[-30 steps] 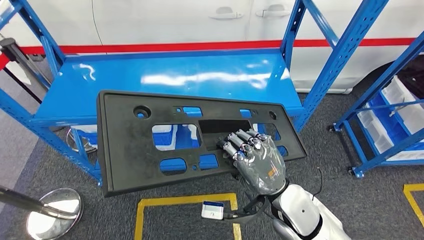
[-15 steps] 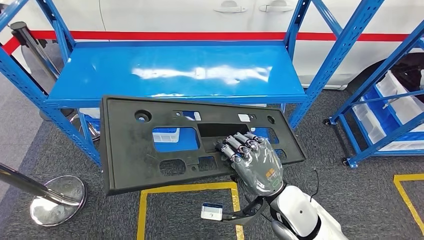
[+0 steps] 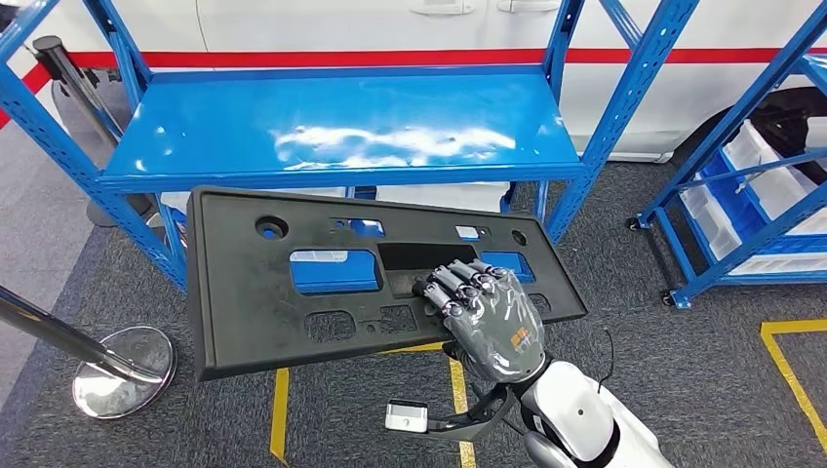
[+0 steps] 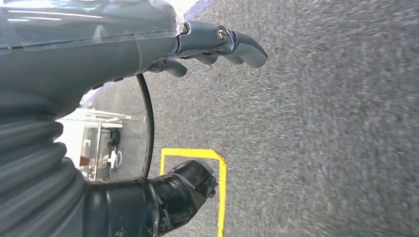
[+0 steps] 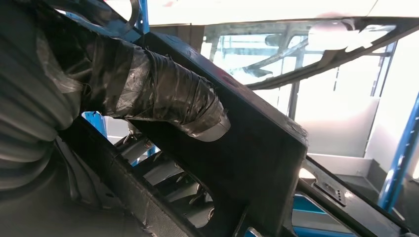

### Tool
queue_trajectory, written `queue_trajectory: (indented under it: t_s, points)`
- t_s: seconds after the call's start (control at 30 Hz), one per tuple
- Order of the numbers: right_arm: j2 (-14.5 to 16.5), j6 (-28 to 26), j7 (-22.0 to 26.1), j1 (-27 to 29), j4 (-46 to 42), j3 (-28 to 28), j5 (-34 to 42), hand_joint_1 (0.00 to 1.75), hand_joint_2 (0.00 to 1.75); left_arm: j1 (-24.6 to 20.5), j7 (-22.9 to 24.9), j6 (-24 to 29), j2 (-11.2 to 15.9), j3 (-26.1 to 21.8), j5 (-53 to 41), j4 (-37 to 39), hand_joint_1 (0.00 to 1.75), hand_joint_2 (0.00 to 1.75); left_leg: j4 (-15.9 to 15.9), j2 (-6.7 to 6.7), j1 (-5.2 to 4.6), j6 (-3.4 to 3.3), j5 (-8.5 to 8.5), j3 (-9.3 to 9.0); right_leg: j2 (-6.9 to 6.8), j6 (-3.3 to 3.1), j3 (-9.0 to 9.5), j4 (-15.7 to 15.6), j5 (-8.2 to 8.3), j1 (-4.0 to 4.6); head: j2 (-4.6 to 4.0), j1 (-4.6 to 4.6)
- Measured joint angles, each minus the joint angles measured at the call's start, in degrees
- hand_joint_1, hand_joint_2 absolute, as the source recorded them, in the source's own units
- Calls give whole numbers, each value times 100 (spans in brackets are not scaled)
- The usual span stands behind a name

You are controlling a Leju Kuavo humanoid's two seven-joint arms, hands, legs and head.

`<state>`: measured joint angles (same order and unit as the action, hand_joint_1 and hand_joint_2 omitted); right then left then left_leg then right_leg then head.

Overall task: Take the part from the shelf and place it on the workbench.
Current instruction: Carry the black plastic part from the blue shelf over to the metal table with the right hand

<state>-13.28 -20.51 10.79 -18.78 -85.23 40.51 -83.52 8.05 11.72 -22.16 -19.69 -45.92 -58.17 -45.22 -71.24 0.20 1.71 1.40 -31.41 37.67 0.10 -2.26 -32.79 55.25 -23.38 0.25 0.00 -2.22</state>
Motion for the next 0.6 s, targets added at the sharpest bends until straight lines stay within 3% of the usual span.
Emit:
queue_trajectory:
  t_s: [0.07, 0.13, 0.17, 0.27, 0.33, 0.4, 0.43, 0.47, 0.5, 0.57, 0.6]
  points:
    - [10, 0, -10, 8, 0, 1, 0, 175, 175, 0, 9, 1, 1, -4, 26, 1, 0, 175, 648, -124, 48, 81, 203, -491, 71, 66, -211, 175, 29, -56, 0, -2]
    - [24, 1, -22, 10, -1, 3, -1, 175, 175, 6, 17, 1, -5, -5, 50, 4, 0, 175, 1135, -298, 72, 79, 193, -790, 161, 138, -389, 343, 62, -66, 1, 0]
    - [28, 2, -26, 14, -1, 4, -1, 175, 175, 8, 21, -1, -9, -5, 55, 8, 0, 175, 1192, -341, 63, 56, 147, -814, 213, 175, -449, 392, 93, -61, 1, 1]
    - [30, 3, -27, 41, 2, 5, -2, 175, 175, -9, 24, -2, -19, -5, 58, 17, 0, 175, 1146, -177, 53, -64, 198, -706, 287, 257, -551, 481, 102, -76, 1, 7]
    - [30, 3, -27, 50, 3, 5, -2, 175, 175, -24, 25, -2, -26, -6, 59, 20, 0, 175, 1150, -38, 43, -182, 282, -600, 166, 293, -705, 843, -265, -92, 1, 13]
    - [30, 3, -27, 55, 4, 5, -2, 175, 175, -27, 26, 1, -26, -9, 60, 20, 0, 175, 1149, 83, -1, -254, 377, -478, 51, 319, -904, 1557, -784, -101, 1, 15]
    - [30, 3, -28, 62, 5, 5, -2, 175, 175, -27, 26, 2, -26, -11, 60, 20, 0, 175, 1148, 145, -25, -269, 428, -408, 31, 321, -959, 1880, -919, -102, 1, 16]
    - [30, 3, -28, 70, 7, 5, -2, 175, 175, -28, 26, 2, -26, -13, 60, 20, 0, 175, 1147, 206, -46, -276, 479, -337, 21, 309, -944, 2067, -932, -100, 2, 15]
    - [30, 3, -28, 76, 8, 5, -2, 175, 175, -29, 26, 1, -26, -13, 59, 21, 0, 175, 1146, 267, -65, -279, 529, -268, 13, 282, -827, 2057, -836, -89, 1, 15]
    - [30, 3, -28, 71, 7, 5, -2, 175, 175, -32, 26, -1, -29, -13, 60, 22, 0, 175, 1148, 370, -86, -279, 615, -167, -99, 185, -274, 1428, -587, -23, 1, 14]
    - [30, 3, -28, 58, 3, 5, -2, 175, 175, -32, 26, -1, -34, -13, 60, 23, 0, 175, 1151, 419, -89, -267, 655, -139, -220, 130, 68, 949, -581, 32, 1, 13]
